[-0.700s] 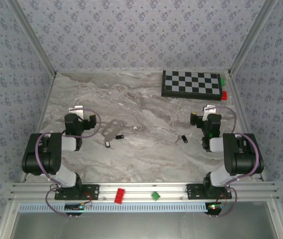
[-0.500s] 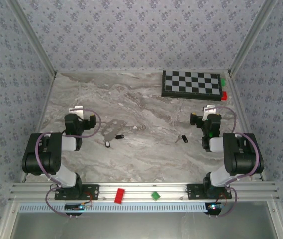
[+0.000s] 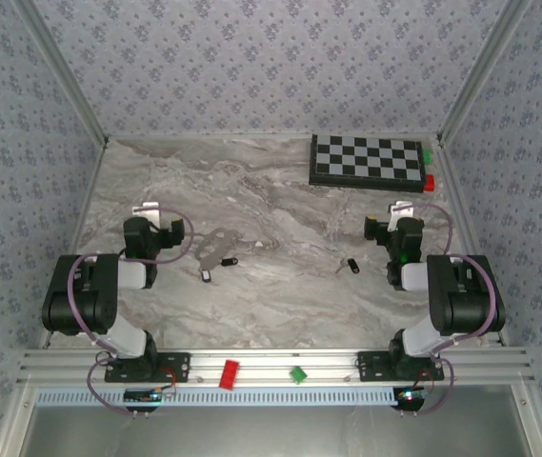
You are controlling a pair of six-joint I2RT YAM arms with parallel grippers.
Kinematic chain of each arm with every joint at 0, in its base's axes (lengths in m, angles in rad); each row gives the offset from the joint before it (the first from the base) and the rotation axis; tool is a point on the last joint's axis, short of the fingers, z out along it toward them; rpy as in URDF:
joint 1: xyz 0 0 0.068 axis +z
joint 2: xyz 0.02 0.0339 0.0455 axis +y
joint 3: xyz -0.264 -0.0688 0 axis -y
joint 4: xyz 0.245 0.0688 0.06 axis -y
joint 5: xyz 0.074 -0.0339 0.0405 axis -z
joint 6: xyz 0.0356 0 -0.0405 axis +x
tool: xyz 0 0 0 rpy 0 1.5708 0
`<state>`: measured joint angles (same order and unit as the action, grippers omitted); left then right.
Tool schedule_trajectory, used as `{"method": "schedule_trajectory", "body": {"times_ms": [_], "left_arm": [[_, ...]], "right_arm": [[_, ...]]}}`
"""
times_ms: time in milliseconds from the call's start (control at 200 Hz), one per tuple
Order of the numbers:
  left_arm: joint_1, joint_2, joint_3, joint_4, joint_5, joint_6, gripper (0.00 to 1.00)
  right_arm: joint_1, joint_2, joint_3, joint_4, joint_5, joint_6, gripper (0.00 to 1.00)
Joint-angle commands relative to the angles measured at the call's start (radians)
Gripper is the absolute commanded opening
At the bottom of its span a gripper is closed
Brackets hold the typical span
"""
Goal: Put the keys on the keyring
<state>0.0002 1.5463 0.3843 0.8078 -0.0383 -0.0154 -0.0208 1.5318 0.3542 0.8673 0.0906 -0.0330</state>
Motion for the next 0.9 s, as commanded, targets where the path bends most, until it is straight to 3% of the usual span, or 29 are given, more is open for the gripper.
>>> {"method": "schedule_trajectory", "body": {"times_ms": [0,315,395,450,525,610,650,765,895], "left_arm": [[0.007,-0.011,0.029,0.005,-0.002,0.000,1.00],[0.010,-0.015,0.037,-0.008,-0.004,-0.007,1.00],[0.009,-0.065,0.105,-0.170,0.014,0.004,1.00],[0.011,-0.110,0.181,-0.327,0.003,-0.002,1.00],[0.007,-0.172,0.281,-0.517,-0.091,-0.059,1.00],[0.007,-0.229,0.366,-0.660,-0.192,-0.173,1.00],[0.007,-0.250,0.419,-0.753,-0.205,-0.245,1.00],[0.006,-0.275,0.567,-1.009,-0.147,-0.427,1.00],[0.010,-0.319,0.559,-1.053,-0.080,-0.581,1.00]], "right_arm": [[0.005,0.003,0.021,-0.004,0.015,0.014,0.99],[0.002,0.002,0.022,-0.005,0.011,0.016,0.99],[0.005,-0.002,0.016,0.005,0.021,0.015,0.99],[0.028,-0.023,-0.001,0.029,0.115,0.018,0.99],[0.072,-0.104,-0.035,0.037,0.232,0.003,1.00],[0.101,-0.235,-0.019,-0.114,0.297,0.011,0.99],[0.101,-0.302,0.006,-0.235,0.315,0.080,1.00],[0.056,-0.463,0.119,-0.655,0.333,0.474,1.00],[-0.015,-0.577,0.107,-0.660,0.143,0.648,1.00]]}}
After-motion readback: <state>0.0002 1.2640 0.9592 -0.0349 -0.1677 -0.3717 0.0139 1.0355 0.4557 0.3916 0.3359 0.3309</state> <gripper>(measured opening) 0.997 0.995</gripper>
